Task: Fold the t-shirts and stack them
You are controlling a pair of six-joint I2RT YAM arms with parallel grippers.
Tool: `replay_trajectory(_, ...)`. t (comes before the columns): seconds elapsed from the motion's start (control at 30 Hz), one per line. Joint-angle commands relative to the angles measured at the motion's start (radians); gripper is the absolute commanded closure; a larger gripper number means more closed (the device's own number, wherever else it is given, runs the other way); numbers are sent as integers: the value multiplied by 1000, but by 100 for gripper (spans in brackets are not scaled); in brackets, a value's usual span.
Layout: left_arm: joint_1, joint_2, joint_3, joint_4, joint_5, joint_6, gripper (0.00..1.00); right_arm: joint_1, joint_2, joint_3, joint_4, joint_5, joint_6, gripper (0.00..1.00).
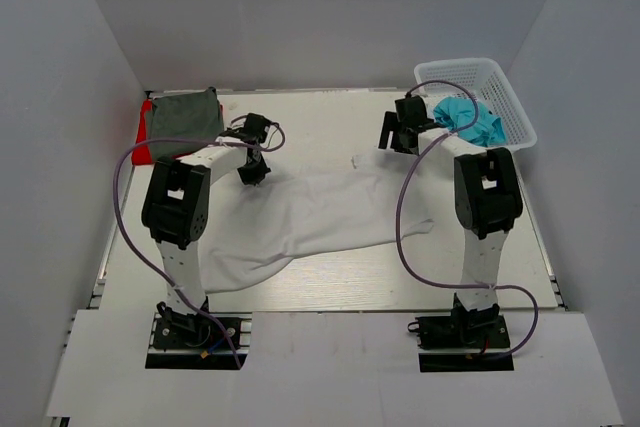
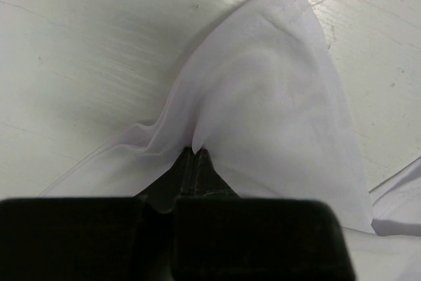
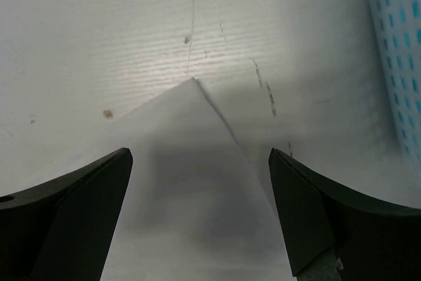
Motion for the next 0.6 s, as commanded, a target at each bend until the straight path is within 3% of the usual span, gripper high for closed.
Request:
replay_trajectory(0.0,-11,-61,-69,48,-1,25,100,-6,51,81,46,-2,5,12)
replay_trajectory(0.1,-11,-122,-98,68,-29,25,100,-6,97,101,67,-19,9,20)
replay_trajectory(0.2,-11,-161,-118,92,-85,16,100,-4,125,118,44,-48,27,47)
replay_trajectory(0.23,-11,-182,-129,111,-110,15,100,-4,119,107,46,-50,39,74)
replay_trajectory(0.3,-11,-204,-141,123,-110,3,100,0,75,83,50,-67,45,99)
replay_trajectory(0.47,-21,-299,-150,146,-161,3,100,3,-84,-9,118,-91,-2,100)
replay_trajectory(0.57,-21,-408,-166,155,-170,3,100,8,-275,-75,188,-98,-37,100)
